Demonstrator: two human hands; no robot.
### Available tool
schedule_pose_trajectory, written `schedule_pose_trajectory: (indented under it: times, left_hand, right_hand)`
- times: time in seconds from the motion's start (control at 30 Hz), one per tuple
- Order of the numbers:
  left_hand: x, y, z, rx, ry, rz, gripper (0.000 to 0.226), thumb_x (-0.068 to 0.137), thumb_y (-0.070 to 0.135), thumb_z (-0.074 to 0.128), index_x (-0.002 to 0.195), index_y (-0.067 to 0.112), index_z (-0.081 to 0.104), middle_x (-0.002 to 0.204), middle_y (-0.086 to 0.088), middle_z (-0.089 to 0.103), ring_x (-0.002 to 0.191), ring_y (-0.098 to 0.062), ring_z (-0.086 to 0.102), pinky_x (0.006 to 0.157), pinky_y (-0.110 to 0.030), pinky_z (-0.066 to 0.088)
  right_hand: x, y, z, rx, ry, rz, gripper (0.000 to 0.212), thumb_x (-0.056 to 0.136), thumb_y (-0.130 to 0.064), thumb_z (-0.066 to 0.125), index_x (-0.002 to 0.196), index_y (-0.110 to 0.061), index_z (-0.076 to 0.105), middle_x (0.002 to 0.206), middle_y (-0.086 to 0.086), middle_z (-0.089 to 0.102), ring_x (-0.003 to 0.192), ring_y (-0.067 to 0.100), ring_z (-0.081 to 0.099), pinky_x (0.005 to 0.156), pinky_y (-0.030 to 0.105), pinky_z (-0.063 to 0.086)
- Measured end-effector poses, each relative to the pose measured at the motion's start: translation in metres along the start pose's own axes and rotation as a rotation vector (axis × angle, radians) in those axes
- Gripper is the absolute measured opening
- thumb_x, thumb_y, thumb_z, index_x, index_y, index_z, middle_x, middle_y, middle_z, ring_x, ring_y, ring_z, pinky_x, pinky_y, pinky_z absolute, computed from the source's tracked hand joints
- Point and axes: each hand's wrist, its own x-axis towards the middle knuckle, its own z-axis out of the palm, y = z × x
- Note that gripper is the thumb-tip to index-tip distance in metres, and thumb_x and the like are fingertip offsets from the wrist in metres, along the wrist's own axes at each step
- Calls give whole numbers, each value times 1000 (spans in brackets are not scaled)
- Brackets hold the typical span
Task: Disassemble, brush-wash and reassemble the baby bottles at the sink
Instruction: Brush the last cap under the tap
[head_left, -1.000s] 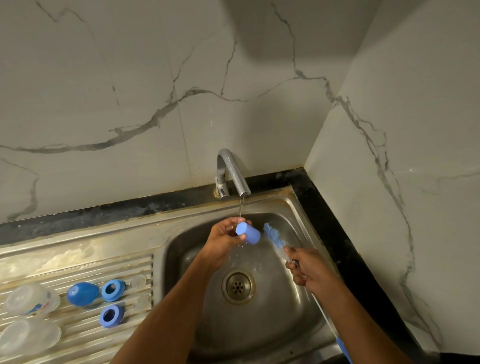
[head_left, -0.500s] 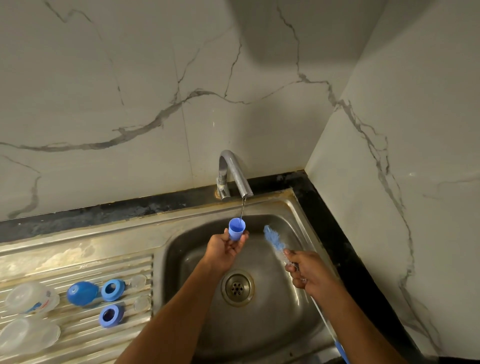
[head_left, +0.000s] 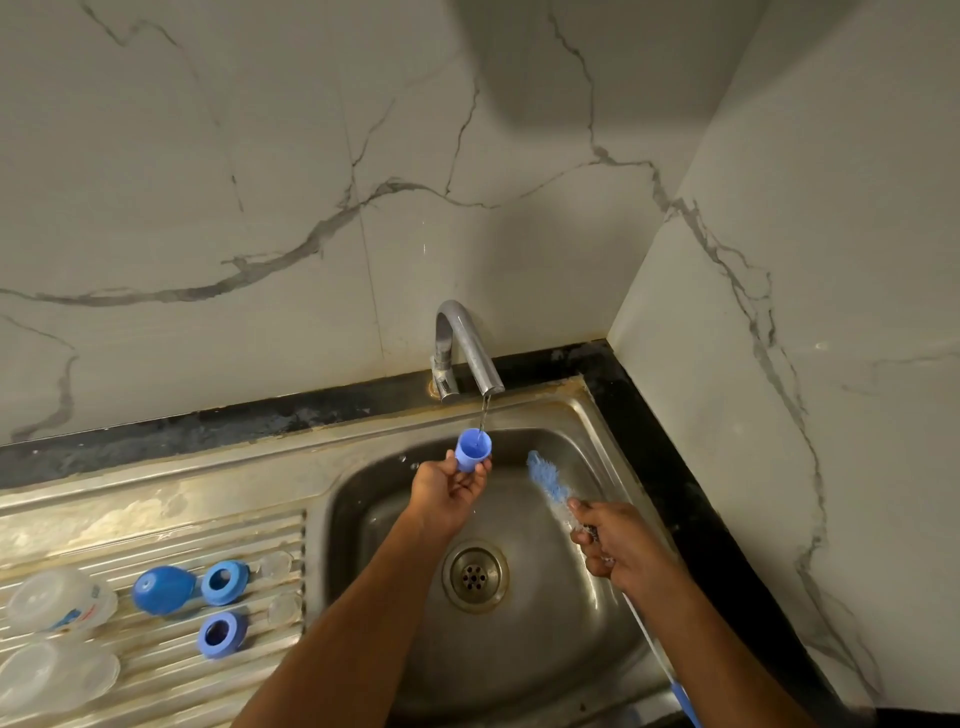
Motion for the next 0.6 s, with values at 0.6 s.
schedule_pose_trajectory:
  times: [0.6]
  left_hand:
    - [-8, 1, 6, 94, 86, 2, 34, 104, 6, 42, 135, -5, 48, 118, -30, 61, 90, -32, 65, 76, -32, 55]
  right_hand:
    - [-5, 1, -1, -14, -10, 7, 20, 98, -20, 60, 107, -5, 70, 58, 5, 50, 44, 11, 32, 39, 20, 22]
